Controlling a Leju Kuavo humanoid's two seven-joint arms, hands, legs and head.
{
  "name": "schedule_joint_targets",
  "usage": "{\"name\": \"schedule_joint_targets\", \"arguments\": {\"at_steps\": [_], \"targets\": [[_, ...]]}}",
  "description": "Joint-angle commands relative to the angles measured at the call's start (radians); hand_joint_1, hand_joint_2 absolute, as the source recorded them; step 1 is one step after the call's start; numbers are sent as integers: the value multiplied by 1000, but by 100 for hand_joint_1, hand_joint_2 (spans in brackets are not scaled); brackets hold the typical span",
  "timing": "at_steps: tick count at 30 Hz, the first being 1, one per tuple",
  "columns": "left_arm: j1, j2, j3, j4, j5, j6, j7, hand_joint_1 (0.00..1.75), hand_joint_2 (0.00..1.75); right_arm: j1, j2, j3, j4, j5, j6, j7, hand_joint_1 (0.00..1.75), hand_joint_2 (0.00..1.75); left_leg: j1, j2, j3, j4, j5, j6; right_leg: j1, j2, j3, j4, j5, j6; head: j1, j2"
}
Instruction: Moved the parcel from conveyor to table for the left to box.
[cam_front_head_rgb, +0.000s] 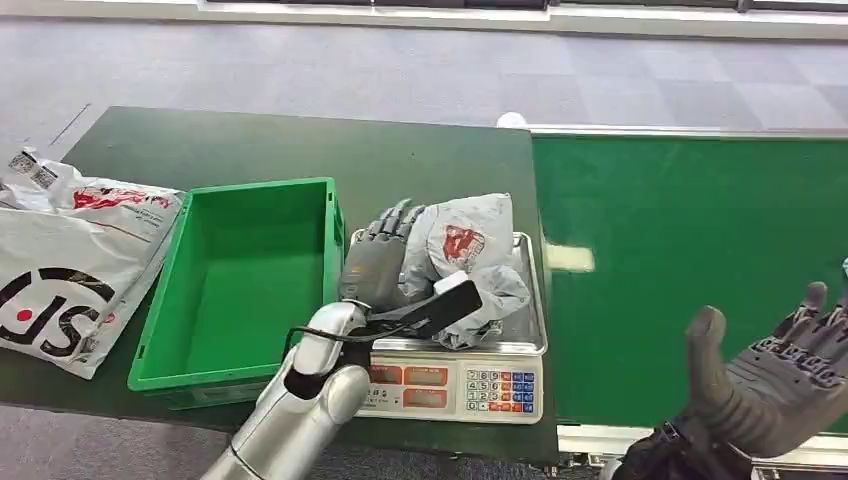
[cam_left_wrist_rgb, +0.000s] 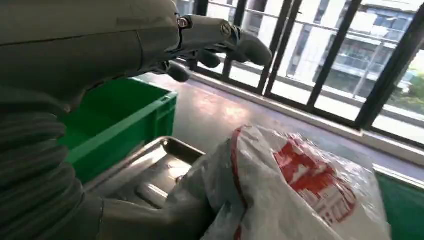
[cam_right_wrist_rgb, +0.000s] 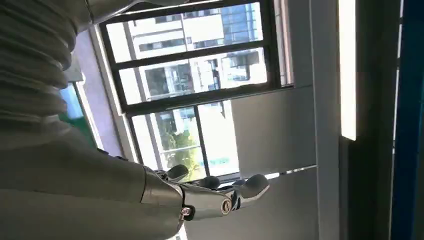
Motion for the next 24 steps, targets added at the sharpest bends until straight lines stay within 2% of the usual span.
{"name": "schedule_joint_targets", "arguments": {"at_steps": [1, 7, 20, 24], "targets": [[-119, -65, -160, 244, 164, 48, -89, 175, 175, -94, 46, 7, 51, -21, -1, 0, 0, 175, 0, 0, -1, -1, 2, 0, 1, 0, 0, -2, 2, -1, 0, 0], [-136, -61, -236, 227, 252, 60, -73, 175, 175, -127, 82, -21, 55, -10, -1, 0, 0, 175, 0, 0, -1, -1, 1, 0, 0, 1, -1, -1, 1, -1, 0, 0], [-145, -60, -253, 233, 273, 55, -80, 175, 175, -138, 87, -30, 54, -11, -1, 0, 0, 175, 0, 1, -1, -2, 1, 0, 1, 2, -1, -2, 1, -1, 0, 0], [-161, -72, -293, 267, 321, 21, -82, 175, 175, -159, 103, -42, 56, -4, -1, 0, 0, 175, 0, 1, -1, 0, 0, 0, 1, 1, -1, 0, 0, -1, 0, 0]]}}
